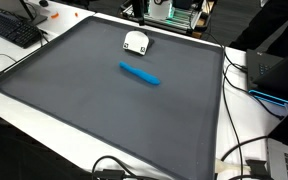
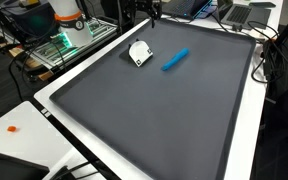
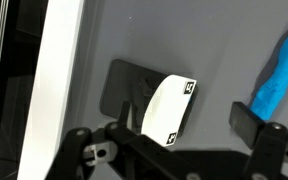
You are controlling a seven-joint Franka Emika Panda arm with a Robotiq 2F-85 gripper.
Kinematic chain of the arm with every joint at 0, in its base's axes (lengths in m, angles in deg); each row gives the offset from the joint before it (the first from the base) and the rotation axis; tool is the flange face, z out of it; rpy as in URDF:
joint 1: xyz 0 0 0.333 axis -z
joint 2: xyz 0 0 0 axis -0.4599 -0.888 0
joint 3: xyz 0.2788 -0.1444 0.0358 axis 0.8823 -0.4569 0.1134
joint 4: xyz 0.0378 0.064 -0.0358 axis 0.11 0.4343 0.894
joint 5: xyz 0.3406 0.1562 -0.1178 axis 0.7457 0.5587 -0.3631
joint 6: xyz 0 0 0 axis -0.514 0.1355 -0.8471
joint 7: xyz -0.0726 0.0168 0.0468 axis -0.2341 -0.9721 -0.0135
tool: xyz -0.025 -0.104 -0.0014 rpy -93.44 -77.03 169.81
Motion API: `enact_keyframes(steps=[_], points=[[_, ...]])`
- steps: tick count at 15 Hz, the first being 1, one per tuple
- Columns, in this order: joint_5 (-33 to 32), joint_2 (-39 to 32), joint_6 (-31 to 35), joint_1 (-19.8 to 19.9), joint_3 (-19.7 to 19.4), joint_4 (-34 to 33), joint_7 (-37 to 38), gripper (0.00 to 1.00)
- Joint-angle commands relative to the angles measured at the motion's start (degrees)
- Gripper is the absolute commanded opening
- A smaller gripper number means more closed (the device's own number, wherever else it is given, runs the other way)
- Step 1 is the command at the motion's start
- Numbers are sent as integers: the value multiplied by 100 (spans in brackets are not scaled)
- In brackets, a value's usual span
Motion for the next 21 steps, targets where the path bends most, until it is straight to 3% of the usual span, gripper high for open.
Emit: enact_keyframes(steps=[1, 6, 21], points=[[200, -102, 412, -32, -87, 225, 526, 100], [228, -278, 656, -90, -173, 412, 160, 100], [-2, -1026, 1821, -209, -194, 560, 315, 100]])
